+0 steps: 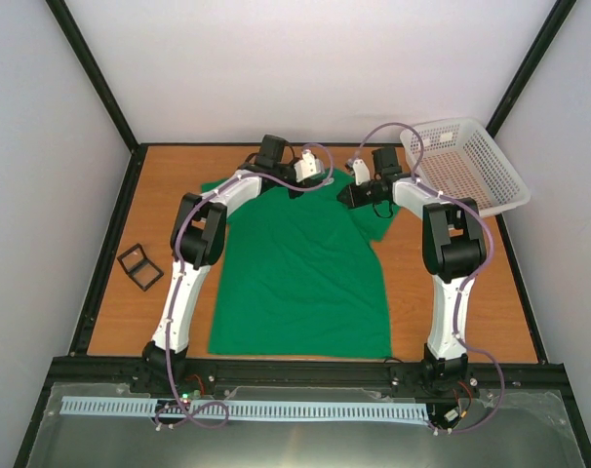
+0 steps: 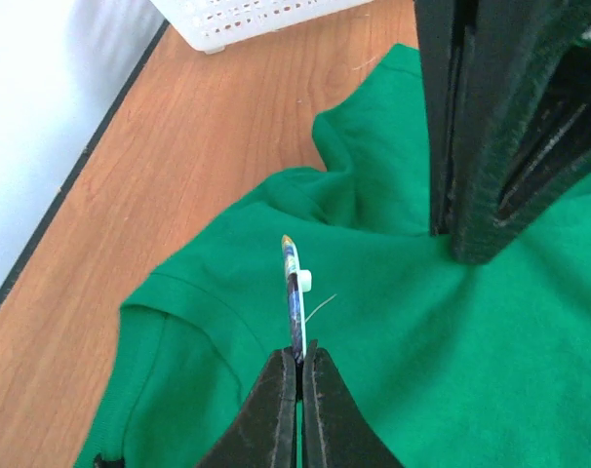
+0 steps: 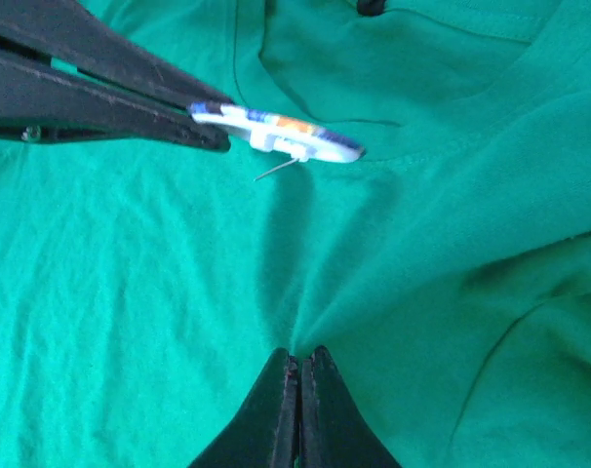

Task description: Pin the brooch onto the clothing

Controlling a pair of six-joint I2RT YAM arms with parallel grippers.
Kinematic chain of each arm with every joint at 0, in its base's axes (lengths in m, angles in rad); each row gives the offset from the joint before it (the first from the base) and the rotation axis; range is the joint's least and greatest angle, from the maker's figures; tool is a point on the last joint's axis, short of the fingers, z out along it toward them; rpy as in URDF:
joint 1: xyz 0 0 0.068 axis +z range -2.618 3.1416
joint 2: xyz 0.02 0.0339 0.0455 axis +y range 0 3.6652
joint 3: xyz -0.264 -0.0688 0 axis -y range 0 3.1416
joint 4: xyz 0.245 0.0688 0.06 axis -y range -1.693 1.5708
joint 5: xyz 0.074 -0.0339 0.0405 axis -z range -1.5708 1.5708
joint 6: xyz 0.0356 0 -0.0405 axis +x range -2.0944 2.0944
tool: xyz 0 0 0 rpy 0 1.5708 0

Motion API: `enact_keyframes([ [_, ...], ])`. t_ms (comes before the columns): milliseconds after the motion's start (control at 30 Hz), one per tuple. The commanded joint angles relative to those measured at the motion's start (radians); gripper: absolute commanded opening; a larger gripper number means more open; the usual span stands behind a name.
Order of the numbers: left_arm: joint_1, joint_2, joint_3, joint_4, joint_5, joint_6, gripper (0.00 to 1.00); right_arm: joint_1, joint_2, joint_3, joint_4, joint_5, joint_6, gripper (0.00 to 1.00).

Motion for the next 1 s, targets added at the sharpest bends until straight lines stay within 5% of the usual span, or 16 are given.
enact_keyframes([
  [0, 0.005, 0.002, 0.049, -0.079, 0.044, 0.050, 0.01, -0.011, -0.068, -0.035, 0.077, -0.044, 0.021, 0.03],
  [967, -0.038, 0.008, 0.072, -0.137, -0.014, 0.118, 0.01, -0.011, -0.053, -0.009, 0.068, -0.150, -0.026, 0.04],
])
